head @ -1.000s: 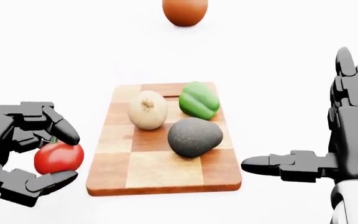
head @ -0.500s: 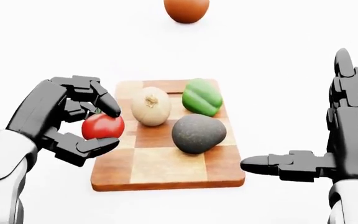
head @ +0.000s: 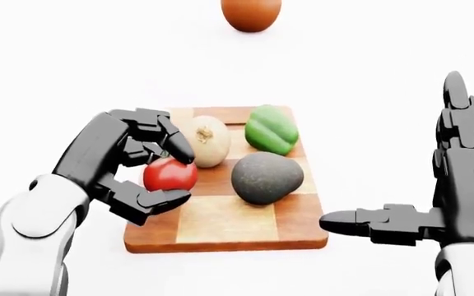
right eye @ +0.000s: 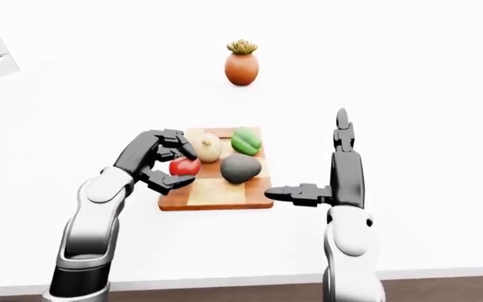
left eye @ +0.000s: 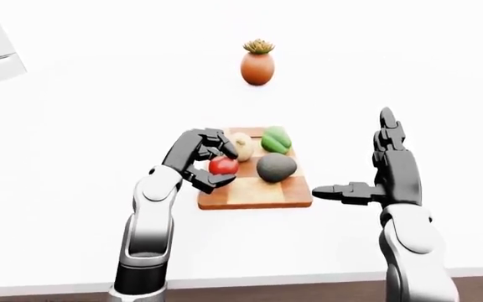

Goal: Place the avocado, onion, tomato and bell pepper on the cutting board.

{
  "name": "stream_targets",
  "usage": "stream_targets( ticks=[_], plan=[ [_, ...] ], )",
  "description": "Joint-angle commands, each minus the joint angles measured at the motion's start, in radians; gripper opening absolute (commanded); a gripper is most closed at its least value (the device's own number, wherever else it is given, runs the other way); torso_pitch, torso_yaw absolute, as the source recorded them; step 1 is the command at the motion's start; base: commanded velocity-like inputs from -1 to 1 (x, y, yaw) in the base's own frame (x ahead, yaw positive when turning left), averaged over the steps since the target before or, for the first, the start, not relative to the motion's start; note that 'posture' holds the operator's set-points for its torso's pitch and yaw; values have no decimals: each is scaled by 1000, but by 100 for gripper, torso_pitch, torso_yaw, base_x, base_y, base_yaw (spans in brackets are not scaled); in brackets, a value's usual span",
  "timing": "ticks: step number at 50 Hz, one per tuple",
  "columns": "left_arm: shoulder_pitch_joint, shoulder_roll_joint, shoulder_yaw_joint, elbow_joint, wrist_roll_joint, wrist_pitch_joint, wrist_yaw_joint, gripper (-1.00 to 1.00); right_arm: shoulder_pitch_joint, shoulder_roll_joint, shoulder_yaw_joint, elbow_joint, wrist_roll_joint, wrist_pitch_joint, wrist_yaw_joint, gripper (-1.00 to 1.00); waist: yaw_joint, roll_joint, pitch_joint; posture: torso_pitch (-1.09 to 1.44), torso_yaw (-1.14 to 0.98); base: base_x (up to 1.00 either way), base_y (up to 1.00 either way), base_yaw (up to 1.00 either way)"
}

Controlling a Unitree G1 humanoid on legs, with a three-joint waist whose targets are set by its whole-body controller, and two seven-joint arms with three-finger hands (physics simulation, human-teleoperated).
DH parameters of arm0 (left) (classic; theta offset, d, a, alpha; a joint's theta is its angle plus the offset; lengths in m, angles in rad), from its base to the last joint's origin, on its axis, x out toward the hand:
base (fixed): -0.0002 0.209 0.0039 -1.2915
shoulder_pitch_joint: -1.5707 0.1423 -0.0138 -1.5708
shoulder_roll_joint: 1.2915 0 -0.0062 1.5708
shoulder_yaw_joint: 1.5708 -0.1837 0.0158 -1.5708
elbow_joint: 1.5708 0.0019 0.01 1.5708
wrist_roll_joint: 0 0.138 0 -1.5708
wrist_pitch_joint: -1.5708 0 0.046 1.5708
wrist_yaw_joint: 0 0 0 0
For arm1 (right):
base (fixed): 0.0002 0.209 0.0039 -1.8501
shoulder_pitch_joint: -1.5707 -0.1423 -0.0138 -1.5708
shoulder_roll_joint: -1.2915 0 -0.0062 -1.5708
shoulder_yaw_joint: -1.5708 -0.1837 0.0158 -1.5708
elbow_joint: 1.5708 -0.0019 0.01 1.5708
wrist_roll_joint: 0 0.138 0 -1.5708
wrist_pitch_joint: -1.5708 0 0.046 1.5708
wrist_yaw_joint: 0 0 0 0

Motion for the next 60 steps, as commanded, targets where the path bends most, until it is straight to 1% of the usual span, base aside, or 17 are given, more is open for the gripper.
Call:
stream_targets(
  ticks=[1, 2, 5, 7, 11, 13, 18, 26, 28, 31, 32, 35, 42, 47, 52, 54, 60],
  plan=[
    [-29, -1, 5, -40, -3, -31, 8, -36, -19, -5, -3, -34, -2, -32, -5, 100, 0, -2, -12, -25, 0, 0, 0, 0],
    [-29, -1, 5, -39, -2, -32, 9, -29, -19, -5, -2, -33, -3, -33, -6, 100, 0, -2, -12, -25, 0, 0, 0, 0],
    [-25, -3, 3, -41, 0, -32, 7, -26, -19, -5, -2, -34, -3, -32, -6, 100, -1, -1, -12, -25, 0, 0, 0, 0],
    [-18, -6, -1, -48, 1, -31, 4, -19, -17, -6, -3, -35, -3, -33, -5, 100, -1, -1, -12, -25, 0, 0, 0, 0],
    [-8, -9, -4, -49, 4, -36, 0, -16, -12, -8, -6, -41, -4, -30, 0, 100, -1, -2, -13, -25, 0, 0, 0, 0],
    [-9, -12, -3, -54, 5, -30, -1, -9, -13, -8, -7, -42, -4, -29, 0, 100, -1, -1, -13, -25, 0, 0, 0, 0],
    [7, -17, -13, -76, 11, -21, -13, -4, -31, -10, -4, -30, -6, -23, -3, 100, -2, -1, -13, -25, 0, 0, 0, 0],
    [11, -14, -5, -93, 12, -13, -17, 0, -43, -14, -2, -37, -9, -7, 1, 100, -2, -3, -11, -25, 0, 0, 0, 0],
    [15, -14, -6, -97, 13, -12, -18, 4, -40, -13, -1, -34, -10, -12, 0, 100, -3, -3, -11, -25, 0, 0, 0, 0],
    [15, -14, -4, -92, 12, -17, -15, 17, -38, -12, -2, -33, -9, -14, -1, 100, -2, -4, -11, -25, 0, 0, 0, 0],
    [16, -14, -3, -89, 12, -19, -13, 35, -38, -11, -1, -35, -10, -14, 0, 100, -2, -4, -12, -25, 0, 0, 0, 0],
    [17, -14, -3, -96, 12, -15, -13, 44, -30, -10, -2, -36, -10, -18, -1, 100, -2, -3, -12, -25, 0, 0, 0, 0],
    [23, -13, -3, -106, 15, -10, -15, 44, -27, -6, 0, -31, -11, -24, -5, 100, -2, -2, -12, -25, 0, 0, 0, 0],
    [31, -4, 6, -140, 18, 12, -24, 36, -23, -5, 0, -32, -10, -25, -6, 100, -4, -2, -12, -25, 0, 0, 0, 0],
    [37, 19, 32, -193, 18, 50, -32, 32, -18, -5, -2, -32, -8, -31, -6, 100, -5, 0, -11, -25, 0, 0, 0, 0],
    [36, 35, 48, -222, 19, 74, -43, 27, -19, -5, -3, -38, -8, -25, -3, 100, -5, 1, -11, -25, 0, 0, 0, 0],
    [37, 79, 89, -313, 22, 144, -71, 29, -36, -11, 0, -36, -16, -12, -2, 100, -5, 4, -10, -25, 0, 0, 0, 0]
  ],
)
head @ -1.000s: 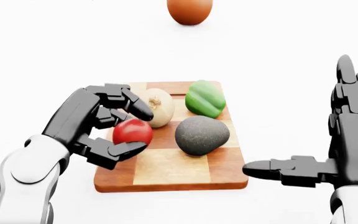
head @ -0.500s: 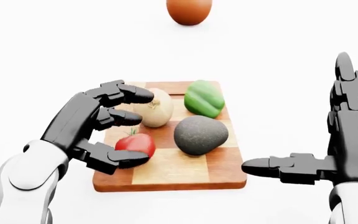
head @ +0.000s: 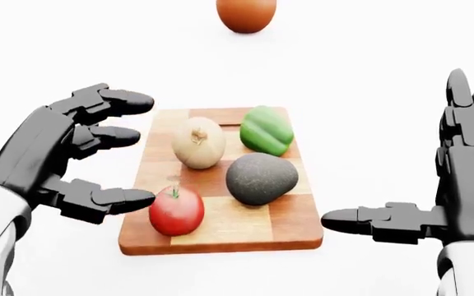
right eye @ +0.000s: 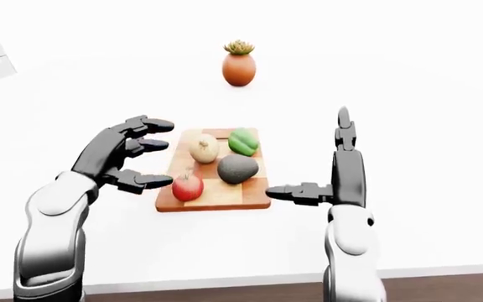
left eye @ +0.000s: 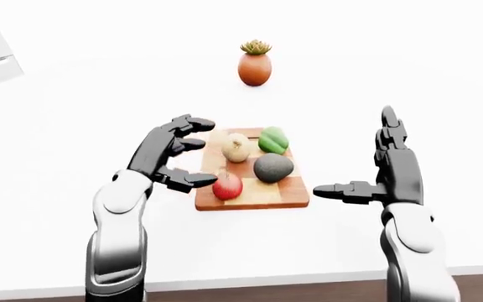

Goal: Place the avocado, onion, tomato and bell pepper on the cutting board.

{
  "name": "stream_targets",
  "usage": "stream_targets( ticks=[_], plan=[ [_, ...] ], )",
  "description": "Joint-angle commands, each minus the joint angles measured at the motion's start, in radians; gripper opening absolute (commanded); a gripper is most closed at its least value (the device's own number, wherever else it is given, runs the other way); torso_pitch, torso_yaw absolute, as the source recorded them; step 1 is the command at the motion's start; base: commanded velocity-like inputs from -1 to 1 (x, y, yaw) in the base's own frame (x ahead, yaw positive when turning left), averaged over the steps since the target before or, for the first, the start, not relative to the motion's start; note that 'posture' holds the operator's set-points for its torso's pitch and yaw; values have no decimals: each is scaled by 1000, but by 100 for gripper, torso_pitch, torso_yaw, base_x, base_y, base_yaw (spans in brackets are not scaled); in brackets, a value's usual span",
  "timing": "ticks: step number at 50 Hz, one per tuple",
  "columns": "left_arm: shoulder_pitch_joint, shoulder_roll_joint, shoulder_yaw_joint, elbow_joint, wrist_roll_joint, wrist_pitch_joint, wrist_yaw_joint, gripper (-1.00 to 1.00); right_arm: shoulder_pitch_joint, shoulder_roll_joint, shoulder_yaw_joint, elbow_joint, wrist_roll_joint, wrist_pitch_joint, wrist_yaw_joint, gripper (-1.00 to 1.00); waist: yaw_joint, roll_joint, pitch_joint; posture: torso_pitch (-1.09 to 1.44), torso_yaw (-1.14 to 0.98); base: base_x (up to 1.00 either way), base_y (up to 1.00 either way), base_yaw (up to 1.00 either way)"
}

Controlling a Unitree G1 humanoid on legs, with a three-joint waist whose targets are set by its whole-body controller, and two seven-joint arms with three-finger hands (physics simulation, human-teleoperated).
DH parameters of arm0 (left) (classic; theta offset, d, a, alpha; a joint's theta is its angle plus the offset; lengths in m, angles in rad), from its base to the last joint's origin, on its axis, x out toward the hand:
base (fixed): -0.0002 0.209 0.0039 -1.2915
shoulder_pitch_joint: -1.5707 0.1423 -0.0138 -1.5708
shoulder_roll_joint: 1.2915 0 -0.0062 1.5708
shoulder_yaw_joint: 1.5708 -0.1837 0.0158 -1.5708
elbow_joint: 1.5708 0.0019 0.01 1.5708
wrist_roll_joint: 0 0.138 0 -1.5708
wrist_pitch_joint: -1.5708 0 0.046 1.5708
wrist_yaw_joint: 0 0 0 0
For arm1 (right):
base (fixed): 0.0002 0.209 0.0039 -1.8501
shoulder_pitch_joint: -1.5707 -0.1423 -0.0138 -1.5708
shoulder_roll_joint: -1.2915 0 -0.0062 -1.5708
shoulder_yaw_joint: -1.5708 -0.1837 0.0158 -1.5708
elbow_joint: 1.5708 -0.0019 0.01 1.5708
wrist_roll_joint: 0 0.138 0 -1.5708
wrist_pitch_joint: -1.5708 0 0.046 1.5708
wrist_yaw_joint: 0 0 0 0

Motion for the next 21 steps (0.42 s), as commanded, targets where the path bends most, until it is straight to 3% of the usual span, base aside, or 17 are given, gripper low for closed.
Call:
stream_targets(
  ticks=[1, 6, 7, 8, 9, 21],
  plan=[
    [-32, 19, 25, -53, -4, 8, -1, 29, -33, -9, 2, -29, -7, -21, -2, 100, 1, 0, -9, -25, 0, 0, 0, 0],
    [-35, 55, 71, -75, -28, 27, 15, 39, -58, -15, 4, -24, -10, -7, 2, 100, 1, 2, -8, -25, 0, 0, 0, 0],
    [-35, 63, 86, -75, -36, 28, 22, 84, -60, -15, 3, -28, -10, -1, 4, 100, 2, 2, -9, -25, 0, 0, 0, 0],
    [-32, 67, 102, -78, -47, 30, 34, 84, -63, -17, 2, -29, -10, 1, 6, 100, 2, 2, -8, -25, 0, 0, 0, 0],
    [-26, 76, 101, -74, -48, 27, 43, 97, -64, -18, 2, -29, -11, 3, 6, 100, 3, 3, -8, -25, 0, 0, 0, 0],
    [31, 101, 202, -139, -184, 33, 193, 100, -91, -29, 4, -46, -35, 34, 26, 100, 4, 6, -5, -25, 0, 0, 0, 0]
  ],
)
